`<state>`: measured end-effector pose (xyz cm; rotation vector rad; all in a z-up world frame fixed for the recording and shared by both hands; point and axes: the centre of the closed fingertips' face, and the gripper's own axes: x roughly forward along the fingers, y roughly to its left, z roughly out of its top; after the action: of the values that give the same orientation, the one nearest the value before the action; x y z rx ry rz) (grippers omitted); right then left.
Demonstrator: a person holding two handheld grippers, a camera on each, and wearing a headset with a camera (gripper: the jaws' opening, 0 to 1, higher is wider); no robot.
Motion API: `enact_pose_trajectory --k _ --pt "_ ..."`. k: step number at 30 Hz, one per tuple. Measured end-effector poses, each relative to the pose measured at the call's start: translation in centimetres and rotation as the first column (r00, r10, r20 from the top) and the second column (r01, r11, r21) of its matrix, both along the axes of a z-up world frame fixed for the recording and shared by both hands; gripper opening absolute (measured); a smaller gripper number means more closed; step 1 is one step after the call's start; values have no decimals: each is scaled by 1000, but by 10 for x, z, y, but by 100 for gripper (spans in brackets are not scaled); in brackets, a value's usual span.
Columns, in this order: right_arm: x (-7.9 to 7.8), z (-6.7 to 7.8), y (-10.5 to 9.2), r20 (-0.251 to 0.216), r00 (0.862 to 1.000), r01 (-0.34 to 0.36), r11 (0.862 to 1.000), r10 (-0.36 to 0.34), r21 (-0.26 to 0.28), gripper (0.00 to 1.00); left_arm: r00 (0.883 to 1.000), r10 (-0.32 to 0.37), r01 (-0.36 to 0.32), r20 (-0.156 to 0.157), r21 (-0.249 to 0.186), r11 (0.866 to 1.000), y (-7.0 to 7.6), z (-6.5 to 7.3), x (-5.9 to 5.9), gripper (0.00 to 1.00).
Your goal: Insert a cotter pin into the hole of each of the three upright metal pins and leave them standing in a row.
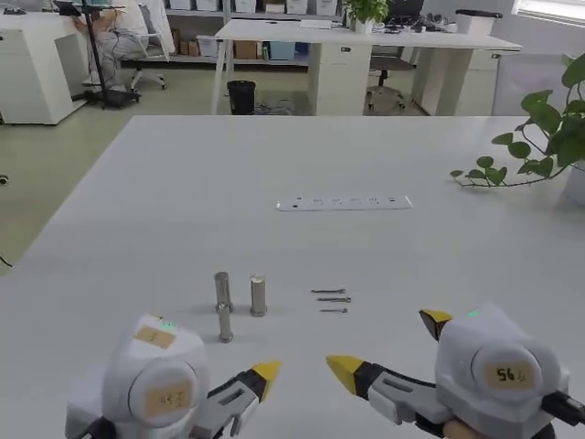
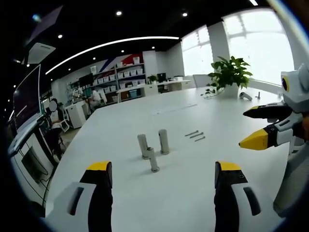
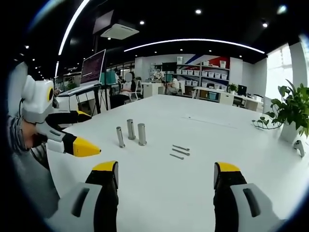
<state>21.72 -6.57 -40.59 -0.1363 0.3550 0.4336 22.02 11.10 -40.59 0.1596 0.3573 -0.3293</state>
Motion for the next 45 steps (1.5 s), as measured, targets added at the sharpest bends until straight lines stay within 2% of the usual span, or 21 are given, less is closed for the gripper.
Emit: enact_pose_trajectory --k 2,5,7,9,10,12,14,16,18,21,27,30,32,35,38,45 --pt "0 -1 1 -11 1000 -7 1000 7 7 79 1000 7 -7 8 -11 1000 1 4 0 86" --pt "-1 1 -2 -24 1000 6 1000 -6 31 79 1000 5 -5 4 -13 1000 1 4 -1 86" --pt "-2 7 -3 -22 1000 16 999 -15 48 79 1000 3 -3 -8 -7 1000 1 3 -3 86" --pt "-2 11 -3 -7 1000 4 999 -4 41 79 1000 1 -1 -9 -10 1000 2 7 -4 86" --pt "-2 12 -3 -8 1000 0 999 0 40 79 1000 -4 4 0 -27 1000 1 11 -5 85" --pt "-3 11 -3 -33 999 1 999 1 54 80 1000 -5 5 6 -38 999 1 15 -5 84" --pt "-6 10 -5 -64 998 10 997 -5 71 81 1000 -6 6 -4 -16 1000 3 16 -5 83" --pt "-7 12 -7 -63 998 9 997 -4 72 80 1000 -3 3 -13 -10 1000 4 18 -6 80" --pt "-9 13 -8 -68 998 7 998 -2 68 80 1000 2 -3 -21 -45 999 4 21 -7 77" --pt "-11 14 -8 -63 998 -5 998 9 65 80 1000 12 -13 -17 -18 1000 7 25 -9 78" --pt "-14 13 -4 -74 996 -37 998 40 50 78 999 30 -30 -26 -23 999 11 24 -13 77" --pt "-14 14 -1 -67 996 -52 998 55 43 77 999 18 -18 -28 -15 1000 12 22 -13 72" --pt "-13 17 1 -55 996 -62 997 64 45 74 1000 11 -11 -28 -13 1000 13 20 -9 67" --pt "-12 19 2 -57 996 -63 996 67 61 72 999 0 0 -39 0 1000 13 16 -2 62" --pt "-8 17 1 -66 995 -64 996 68 66 71 999 -13 14 -34 13 1000 13 14 6 55" --pt "-2 15 -6 -79 995 -48 996 55 81 67 997 -56 57 -44 28 998 11 5 31 44"
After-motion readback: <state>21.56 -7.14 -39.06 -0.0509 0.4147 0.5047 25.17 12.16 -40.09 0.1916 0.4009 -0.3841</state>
